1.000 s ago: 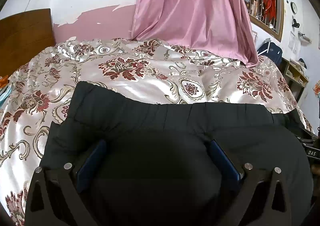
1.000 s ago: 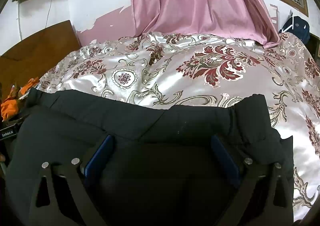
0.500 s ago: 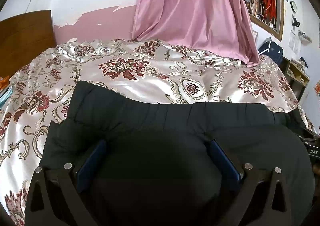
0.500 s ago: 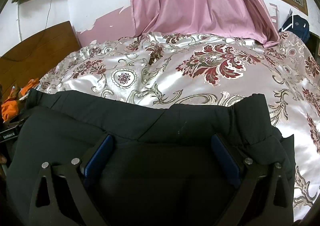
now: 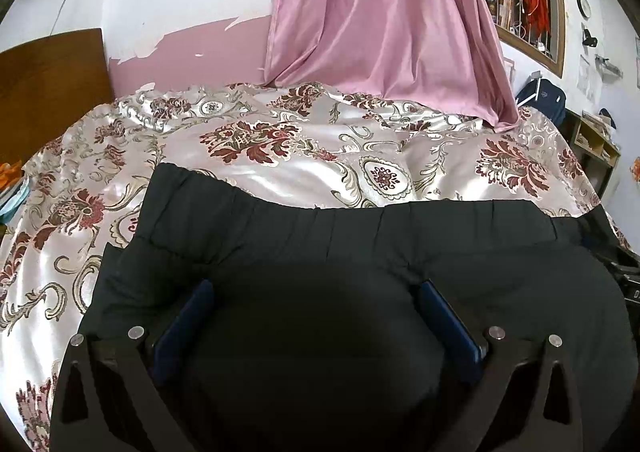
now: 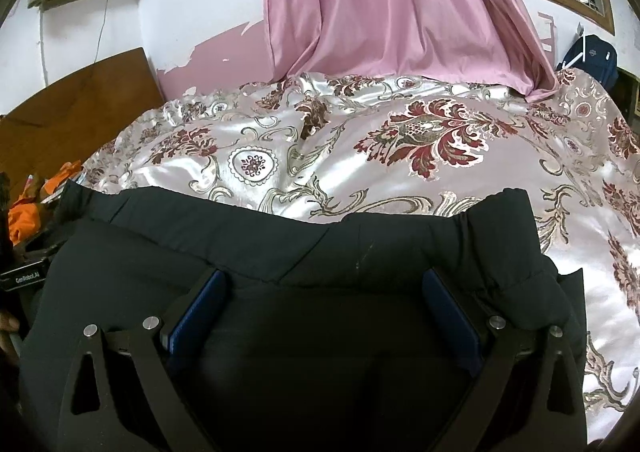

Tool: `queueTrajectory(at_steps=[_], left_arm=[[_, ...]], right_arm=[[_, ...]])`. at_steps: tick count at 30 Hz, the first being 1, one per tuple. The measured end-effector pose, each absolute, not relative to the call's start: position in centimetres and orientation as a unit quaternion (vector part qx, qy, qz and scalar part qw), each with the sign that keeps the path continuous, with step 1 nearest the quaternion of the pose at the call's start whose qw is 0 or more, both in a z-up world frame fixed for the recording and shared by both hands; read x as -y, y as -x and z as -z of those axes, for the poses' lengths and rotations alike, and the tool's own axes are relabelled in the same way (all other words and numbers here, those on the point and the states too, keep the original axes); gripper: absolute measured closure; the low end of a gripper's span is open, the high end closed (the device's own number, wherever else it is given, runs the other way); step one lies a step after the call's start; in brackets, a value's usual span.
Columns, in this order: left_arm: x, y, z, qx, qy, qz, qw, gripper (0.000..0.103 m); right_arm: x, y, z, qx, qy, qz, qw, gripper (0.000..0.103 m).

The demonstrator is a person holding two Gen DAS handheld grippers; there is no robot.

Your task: Fold large clothes

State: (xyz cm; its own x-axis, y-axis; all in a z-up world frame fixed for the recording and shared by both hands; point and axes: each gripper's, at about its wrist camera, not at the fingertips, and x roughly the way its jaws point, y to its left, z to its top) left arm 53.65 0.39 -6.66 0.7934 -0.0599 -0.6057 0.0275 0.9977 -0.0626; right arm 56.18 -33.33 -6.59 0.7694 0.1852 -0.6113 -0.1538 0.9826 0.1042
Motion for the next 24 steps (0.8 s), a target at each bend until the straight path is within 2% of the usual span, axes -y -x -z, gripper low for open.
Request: queueTrajectory(at_steps=[4,7,13,15,19,24], left_arm=[[-0.1,-52.6,6.4,-0.310,0.012,0.014,0.951,0.000],[0.2,-51.8,6.0,-0.293,-0.004,-0.003,0.956,0.000],[-0.9,-47.8,3.9,-0.212,0.013,-0.071,0.975,0.000],[-3.2,-46.6,3.2,-0.196,0.062,-0.088,0.975,0.000],[-8.4,-45.1,3.5,-0.212,0.178,-0.114,0.954,0.000],[-13.5,-45.2,5.7,-0.265,0.271,-0.121,0.918,0.000]], right_arm=[[33.4,-53.9,5.2,-0.277,-0.007,-0.048,0.960,0.007],[33.4,-50.5,3.5,-0.195,0.012,0.017,0.981,0.003],[33.6,-45.4,1.6,-0.075,0.011,0.090,0.993,0.002],[34.2,-45.0,1.0,-0.060,-0.001,0.104,0.993,0.002],[36.0,-44.7,0.1,-0.055,-0.045,0.127,0.989,0.002],[40.4,-45.5,0.9,-0.116,-0.133,0.124,0.977,0.002]])
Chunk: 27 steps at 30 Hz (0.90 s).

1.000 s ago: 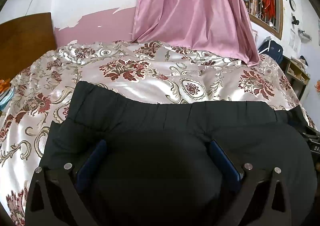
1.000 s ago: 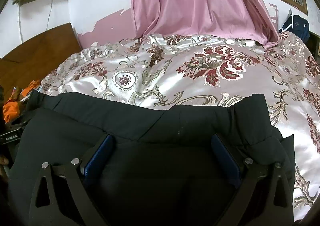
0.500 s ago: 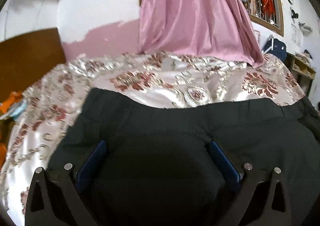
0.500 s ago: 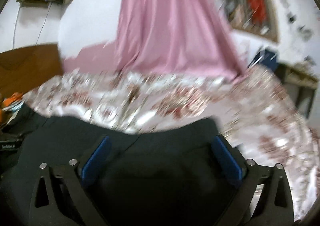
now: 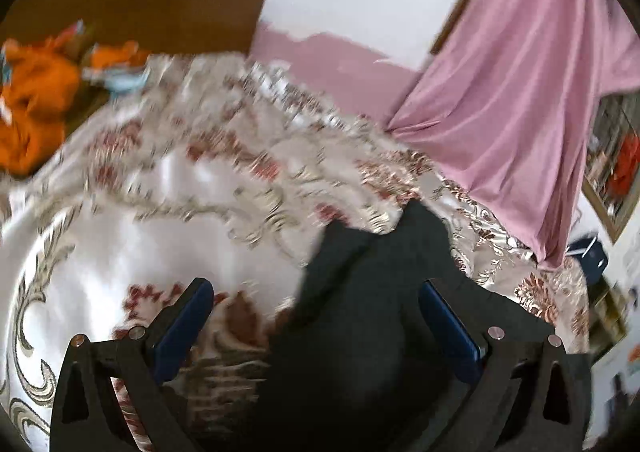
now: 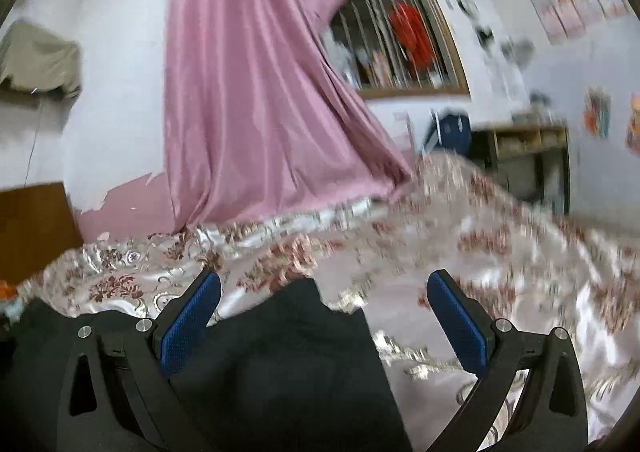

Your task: Fold large clothes

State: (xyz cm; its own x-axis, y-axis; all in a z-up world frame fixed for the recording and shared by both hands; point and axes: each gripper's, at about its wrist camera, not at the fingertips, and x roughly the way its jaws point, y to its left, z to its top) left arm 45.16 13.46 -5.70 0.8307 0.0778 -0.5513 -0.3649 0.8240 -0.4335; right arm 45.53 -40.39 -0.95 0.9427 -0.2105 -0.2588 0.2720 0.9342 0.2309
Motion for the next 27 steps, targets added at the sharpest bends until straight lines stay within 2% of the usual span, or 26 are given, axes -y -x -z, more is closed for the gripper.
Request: queueTrajectory(at_steps=[3,6,10,14,21,27], left_arm=[[-14.4,-45.9,7.0,-0.296,0.280,-0.089,0.909,0.000],[-13.9,-46.7,7.5,-0.325,0.247,-0.042,0.912,0.000],[-12.9,-47.1,7.8,-0.350,0.205,0.015,0.914,0.000],[-12.6,-47.5,8.1,-0.374,0.192,0.062,0.905,0.000],[-12.0,-48.0,8.0,-0.411,0.195,0.129,0.881,0.000],[-10.7,-48.9,7.6,-0.460,0.174,0.174,0.853,0.000]], right_arm=[[43.1,-46.4,2.4,-0.170,-0.191,0.102,0.961,0.002],[44.7,-46.6,4.2,-0.202,-0.225,0.066,0.951,0.002],[44.0,-47.4,5.6,-0.239,-0.214,0.018,0.947,0.002],[42.9,-49.4,8.1,-0.334,-0.210,-0.072,0.916,0.001],[43.5,-49.8,8.7,-0.344,-0.231,-0.105,0.904,0.001],[43.7,-51.1,8.8,-0.406,-0.250,-0.192,0.858,0.001]])
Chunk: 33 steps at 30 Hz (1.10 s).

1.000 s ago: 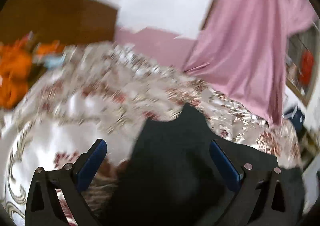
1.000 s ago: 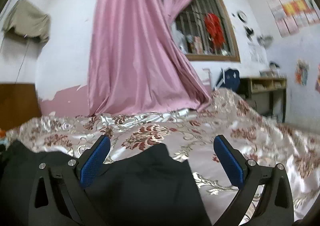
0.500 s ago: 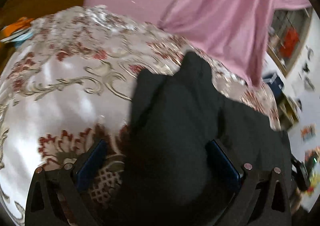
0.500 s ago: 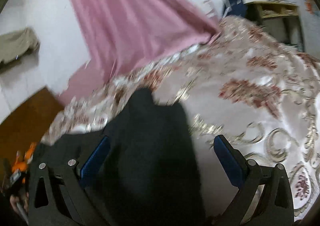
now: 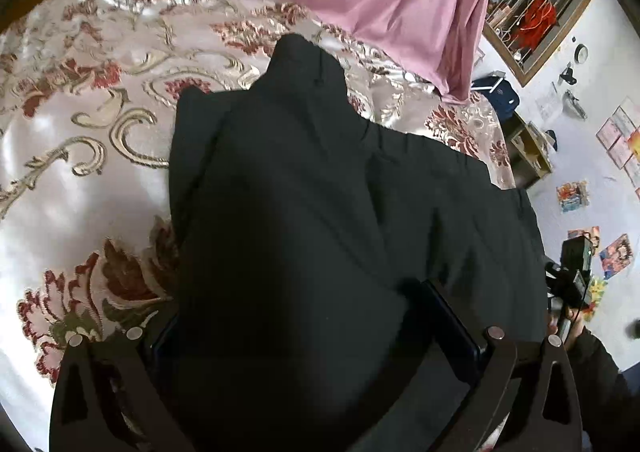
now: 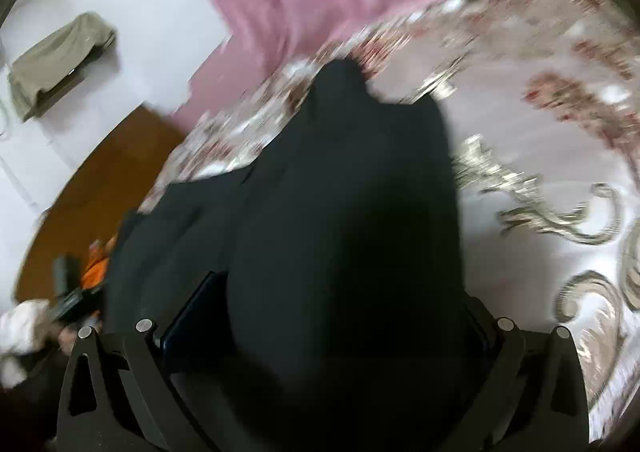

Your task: Fold large clothes

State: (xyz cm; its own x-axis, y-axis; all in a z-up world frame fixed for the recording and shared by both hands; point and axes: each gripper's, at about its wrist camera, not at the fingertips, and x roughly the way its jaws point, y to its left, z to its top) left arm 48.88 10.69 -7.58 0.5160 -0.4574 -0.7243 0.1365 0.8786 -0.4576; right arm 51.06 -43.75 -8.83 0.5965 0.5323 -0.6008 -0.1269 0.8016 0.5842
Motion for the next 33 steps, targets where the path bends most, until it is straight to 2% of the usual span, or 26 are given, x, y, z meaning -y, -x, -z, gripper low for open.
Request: queueTrajectory(at_steps=[3,7,14,18,19,20,21,22,23,25,26,29,33], left_arm=[[-10.9,-48.8,7.8,-0.462,0.186,0.180,0.849,0.000],[-10.1,-48.7,8.0,-0.469,0.166,0.164,0.852,0.000],[-8.8,-48.8,7.6,-0.502,0.138,0.138,0.843,0.001],[-8.4,-48.9,6.4,-0.537,0.132,0.103,0.827,0.032],[-8.3,-48.6,6.1,-0.540,0.134,0.095,0.825,0.041],[-8.0,-48.3,5.7,-0.538,0.131,0.089,0.828,0.044],[-7.6,-48.0,5.4,-0.536,0.123,0.085,0.831,0.052],[-7.1,-47.6,5.0,-0.532,0.111,0.082,0.836,0.061],[-6.6,-47.1,4.5,-0.526,0.103,0.080,0.840,0.065],[-5.9,-46.3,3.5,-0.522,0.099,0.076,0.844,0.076],[-5.5,-45.7,2.9,-0.522,0.095,0.071,0.845,0.077],[-4.9,-44.0,1.1,-0.520,0.106,0.065,0.845,0.080],[-5.1,-42.0,-1.1,-0.527,0.130,0.063,0.837,0.081]], right_arm=[[43.9,-51.3,8.5,-0.418,-0.289,-0.248,0.824,0.001],[41.8,-52.4,9.6,-0.473,-0.224,-0.217,0.824,0.001],[40.7,-51.8,9.5,-0.458,-0.225,-0.176,0.842,0.001],[40.8,-52.9,9.0,-0.499,-0.243,-0.142,0.820,0.001],[40.6,-52.9,8.8,-0.505,-0.242,-0.131,0.818,0.004],[40.2,-52.8,8.5,-0.510,-0.230,-0.120,0.820,0.012],[39.8,-52.8,8.2,-0.514,-0.219,-0.116,0.821,0.017],[39.3,-52.6,7.7,-0.516,-0.210,-0.115,0.823,0.027],[39.1,-52.2,7.2,-0.513,-0.205,-0.112,0.826,0.034],[39.0,-51.2,6.1,-0.504,-0.215,-0.109,0.829,0.065],[38.9,-50.6,5.2,-0.498,-0.220,-0.114,0.831,0.073],[38.2,-49.1,2.2,-0.484,-0.195,-0.125,0.844,0.082],[36.5,-46.6,-1.6,-0.466,-0.136,-0.135,0.864,0.084]])
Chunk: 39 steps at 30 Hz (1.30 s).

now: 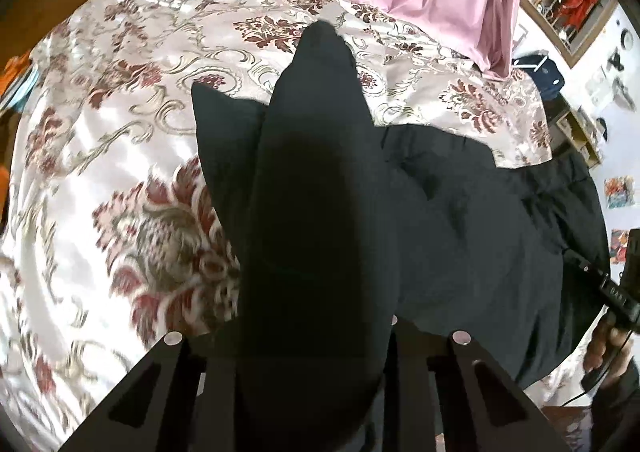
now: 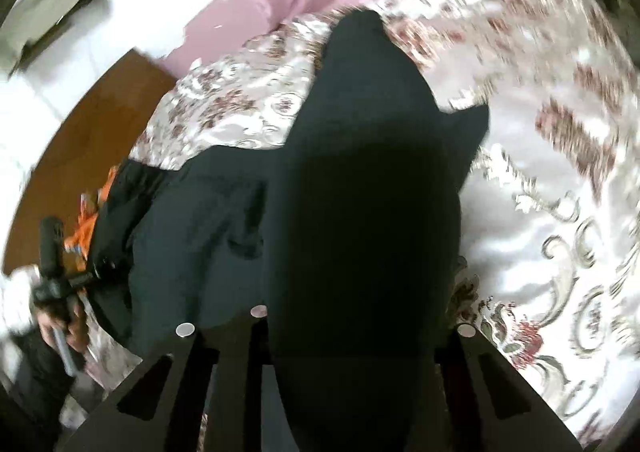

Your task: Fold large clothes

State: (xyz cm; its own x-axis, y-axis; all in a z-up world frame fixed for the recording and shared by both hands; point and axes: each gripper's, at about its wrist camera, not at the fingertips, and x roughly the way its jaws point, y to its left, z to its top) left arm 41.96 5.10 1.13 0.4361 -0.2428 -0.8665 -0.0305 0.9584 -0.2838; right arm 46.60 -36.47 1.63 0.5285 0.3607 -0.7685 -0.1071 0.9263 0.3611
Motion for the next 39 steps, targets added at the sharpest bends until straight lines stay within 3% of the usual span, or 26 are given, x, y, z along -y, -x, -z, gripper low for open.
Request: queueTrajectory(at_steps=[6,14,22,26,30,32,34,39], left_arm=[[-6.6,-37.6,-4.3,-0.504,0.138,0.065,0.850,0.081],[-7.4,-33.6,-6.9,-0.488,0.123,0.071,0.861,0.081],[-6.4,-34.3,-2.0,-0.493,0.095,0.074,0.862,0.080],[-5.7,-34.5,1.8,-0.498,0.072,0.061,0.862,0.078],[-6.3,-34.8,2.3,-0.501,0.076,0.048,0.861,0.060],[-6.6,-35.2,2.6,-0.515,0.089,0.041,0.851,0.051],[-7.0,-35.5,2.9,-0.528,0.092,0.015,0.844,0.021],[-8.7,-34.7,3.3,-0.547,0.137,-0.032,0.825,0.013]], right_arm=[[36.4,-42.4,-6.7,-0.430,-0.112,-0.157,0.882,0.085],[35.4,-38.5,-9.6,-0.401,-0.100,-0.170,0.895,0.085],[34.6,-38.6,-6.8,-0.399,-0.084,-0.152,0.901,0.085],[35.6,-39.8,-1.8,-0.434,-0.102,-0.117,0.888,0.083],[37.2,-40.9,1.0,-0.463,-0.104,-0.074,0.877,0.068],[37.9,-41.4,1.6,-0.473,-0.116,-0.059,0.871,0.049],[38.1,-41.8,2.0,-0.486,-0.109,-0.041,0.866,0.034],[38.2,-41.0,1.6,-0.488,-0.068,-0.001,0.870,0.023]])
